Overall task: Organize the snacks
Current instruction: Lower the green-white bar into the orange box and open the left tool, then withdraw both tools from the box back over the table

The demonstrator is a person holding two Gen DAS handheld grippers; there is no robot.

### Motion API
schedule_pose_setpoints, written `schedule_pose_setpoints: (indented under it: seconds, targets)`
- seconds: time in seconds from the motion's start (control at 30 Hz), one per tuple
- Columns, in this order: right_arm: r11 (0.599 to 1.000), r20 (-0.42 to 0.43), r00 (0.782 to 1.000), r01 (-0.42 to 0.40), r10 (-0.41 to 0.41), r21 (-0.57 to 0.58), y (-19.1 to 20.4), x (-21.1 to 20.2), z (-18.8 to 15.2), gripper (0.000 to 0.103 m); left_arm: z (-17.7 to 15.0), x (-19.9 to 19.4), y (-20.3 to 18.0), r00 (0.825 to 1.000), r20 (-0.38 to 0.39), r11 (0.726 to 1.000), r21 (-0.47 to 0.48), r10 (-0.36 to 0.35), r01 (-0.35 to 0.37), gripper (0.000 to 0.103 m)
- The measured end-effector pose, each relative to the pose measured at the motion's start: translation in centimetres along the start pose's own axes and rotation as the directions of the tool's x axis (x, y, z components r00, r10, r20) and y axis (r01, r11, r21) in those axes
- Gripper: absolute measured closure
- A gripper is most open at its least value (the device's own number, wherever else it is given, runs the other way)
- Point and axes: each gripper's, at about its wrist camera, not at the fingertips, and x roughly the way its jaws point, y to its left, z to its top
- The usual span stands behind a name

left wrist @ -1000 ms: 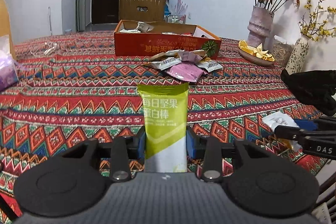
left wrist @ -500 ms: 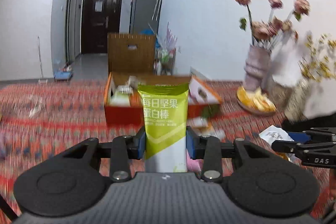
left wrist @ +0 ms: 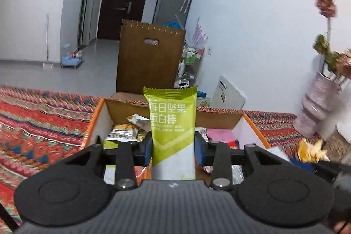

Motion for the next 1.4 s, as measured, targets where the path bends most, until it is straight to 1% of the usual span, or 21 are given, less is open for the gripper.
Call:
schedule_pose_setpoints:
  seconds: [0.07,0.13,0.2,0.27,0.3,0.37,0.4,0.43,0.47,0.57,0.63,0.7,0.77,0.83,0.9,0.97,1.07,1.13,1.17,1.33,1.4]
  targets:
    - [0.993,-0.032,0.996,0.080,-0.083,-0.083,1.1,2.6,-0.2,0.063,-0.1,2.5,0.4,0.999,-0.036,1.000,-0.018,-0.002,0.001,0.066]
    - [0.974,-0.045,0.985,0.158,-0.168,-0.165,2.0,4.5,-0.8,0.063,-0.7,4.5,0.7,0.998,-0.066,1.000,-0.029,0.009,-0.011,0.065]
    - [0.964,-0.072,0.979,0.172,-0.190,-0.204,2.4,5.6,-1.2,0.061,-1.5,6.4,0.9,0.993,-0.116,0.999,-0.027,0.015,-0.018,0.063]
    - [0.966,-0.069,0.981,0.165,-0.181,-0.197,2.4,5.8,-1.2,0.061,-2.1,7.1,1.0,0.990,-0.144,1.000,-0.008,0.007,-0.008,0.062]
    - [0.972,-0.079,0.984,0.145,-0.162,-0.182,2.1,5.9,-1.1,0.061,-2.3,7.2,1.1,0.989,-0.147,1.000,-0.005,-0.009,0.008,0.057]
    - [0.985,-0.104,0.987,0.106,-0.121,-0.138,1.5,5.9,-1.1,0.060,-2.3,7.3,1.0,0.988,-0.154,1.000,0.003,-0.016,0.016,0.053]
    - [0.987,-0.102,0.989,0.096,-0.110,-0.131,1.4,5.8,-1.0,0.059,-2.2,7.0,1.1,0.989,-0.147,1.000,0.005,-0.014,0.015,0.050]
    - [0.987,-0.103,0.989,0.093,-0.107,-0.131,1.4,5.7,-0.9,0.051,-2.2,6.6,1.3,0.990,-0.138,1.000,0.000,-0.014,0.014,0.047]
    - [0.988,-0.098,0.990,0.089,-0.102,-0.128,1.4,5.5,-0.8,0.046,-1.9,6.4,1.6,0.991,-0.131,1.000,-0.004,-0.016,0.015,0.042]
    - [0.995,-0.068,0.996,0.045,-0.051,-0.090,1.2,4.2,0.0,0.045,-1.1,5.1,1.4,0.995,-0.095,1.000,0.008,-0.012,0.012,0.041]
    - [0.997,-0.032,0.999,0.036,-0.038,-0.067,1.0,3.0,0.7,0.045,-0.4,3.6,1.1,0.998,-0.059,1.000,0.013,-0.001,0.002,0.037]
    - [0.998,-0.002,0.999,0.032,-0.032,-0.051,0.5,1.5,1.3,0.045,0.1,1.7,1.2,1.000,-0.024,1.000,0.005,-0.006,0.006,0.033]
    - [0.999,0.039,0.999,0.022,-0.021,-0.026,0.2,-0.5,1.9,0.045,0.5,-0.3,1.1,1.000,-0.009,1.000,0.012,-0.017,0.017,0.032]
    - [1.000,0.068,0.998,0.007,-0.007,-0.005,-0.3,-2.6,2.4,0.045,0.5,-2.8,0.9,1.000,-0.004,0.999,0.049,-0.013,0.013,0.031]
    - [1.000,0.090,0.996,-0.009,0.009,0.002,-0.6,-4.9,2.7,0.045,0.3,-5.6,0.5,1.000,0.020,0.995,0.095,-0.012,0.010,0.024]
    - [1.000,0.105,0.994,-0.019,0.021,-0.014,-0.6,-7.2,2.8,0.045,-0.4,-8.7,0.2,0.999,0.050,0.991,0.134,-0.018,0.011,0.019]
    - [0.999,0.124,0.991,-0.037,0.041,-0.036,-0.4,-10.7,2.6,0.045,-1.9,-13.4,-0.1,0.997,0.078,0.985,0.171,-0.009,-0.005,0.015]
    - [0.999,0.131,0.990,-0.040,0.044,-0.035,-0.3,-13.3,1.8,0.044,-3.5,-16.6,-0.3,0.995,0.095,0.983,0.186,-0.005,-0.013,0.014]
    - [0.999,0.132,0.990,-0.040,0.044,-0.034,-0.3,-14.3,1.3,0.043,-4.4,-17.9,-0.4,0.995,0.099,0.981,0.192,-0.009,-0.011,0.012]
    - [0.998,0.117,0.992,-0.042,0.047,-0.044,0.3,-20.0,-2.6,0.036,-9.5,-24.8,-1.5,0.993,0.114,0.979,0.206,-0.010,-0.014,0.008]
    - [0.998,0.111,0.993,-0.036,0.042,-0.054,0.9,-22.3,-4.9,0.033,-11.6,-27.2,-2.0,0.991,0.131,0.978,0.208,-0.002,-0.025,0.004]
